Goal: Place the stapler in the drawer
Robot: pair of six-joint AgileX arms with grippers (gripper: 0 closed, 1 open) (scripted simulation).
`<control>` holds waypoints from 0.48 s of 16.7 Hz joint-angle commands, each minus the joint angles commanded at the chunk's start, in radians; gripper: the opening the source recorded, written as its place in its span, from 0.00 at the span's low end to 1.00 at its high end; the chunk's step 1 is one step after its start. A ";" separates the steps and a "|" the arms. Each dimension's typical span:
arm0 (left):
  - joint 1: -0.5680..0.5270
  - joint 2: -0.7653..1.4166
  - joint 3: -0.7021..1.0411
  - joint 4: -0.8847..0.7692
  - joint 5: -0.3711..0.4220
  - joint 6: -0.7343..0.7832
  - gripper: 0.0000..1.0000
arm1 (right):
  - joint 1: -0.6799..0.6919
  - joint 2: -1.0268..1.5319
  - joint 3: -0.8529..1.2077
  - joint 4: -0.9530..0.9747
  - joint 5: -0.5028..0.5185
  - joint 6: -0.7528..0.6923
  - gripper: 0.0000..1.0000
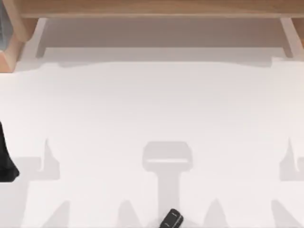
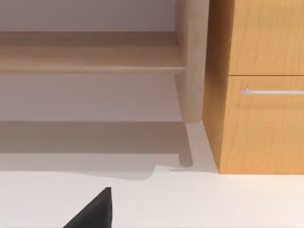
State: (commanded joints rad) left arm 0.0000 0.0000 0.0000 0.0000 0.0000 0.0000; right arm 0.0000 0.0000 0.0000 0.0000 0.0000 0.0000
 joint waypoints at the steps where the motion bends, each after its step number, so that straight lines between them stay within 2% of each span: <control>1: 0.000 0.000 0.000 0.000 0.000 0.000 1.00 | 0.000 0.000 0.000 0.000 0.000 0.000 1.00; 4: 0.000 0.000 0.000 0.000 0.000 0.000 1.00 | -0.011 0.030 0.021 0.023 -0.004 -0.027 1.00; 8: 0.000 0.000 0.000 0.000 0.000 0.000 1.00 | -0.066 0.218 0.135 0.147 -0.035 -0.181 1.00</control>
State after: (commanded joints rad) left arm 0.0000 0.0000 0.0000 0.0000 0.0000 0.0000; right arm -0.0659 0.2177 0.1347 0.1471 -0.0351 -0.1815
